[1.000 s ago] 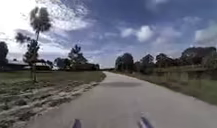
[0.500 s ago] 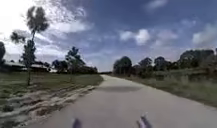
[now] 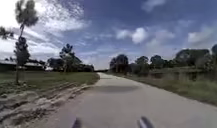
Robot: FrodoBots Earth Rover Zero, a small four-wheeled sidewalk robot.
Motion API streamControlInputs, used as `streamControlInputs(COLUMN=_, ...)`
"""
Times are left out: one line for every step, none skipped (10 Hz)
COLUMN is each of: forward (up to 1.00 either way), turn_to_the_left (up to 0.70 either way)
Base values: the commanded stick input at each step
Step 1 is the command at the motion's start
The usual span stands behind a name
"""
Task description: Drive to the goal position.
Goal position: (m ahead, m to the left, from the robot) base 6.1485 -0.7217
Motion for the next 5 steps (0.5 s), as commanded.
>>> streamControlInputs(forward=0.69, turn_to_the_left=0.03)
streamControlInputs(forward=0.69, turn_to_the_left=0.03)
streamControlInputs(forward=0.69, turn_to_the_left=0.03)
streamControlInputs(forward=0.69, turn_to_the_left=0.03)
streamControlInputs(forward=0.69, turn_to_the_left=0.03)
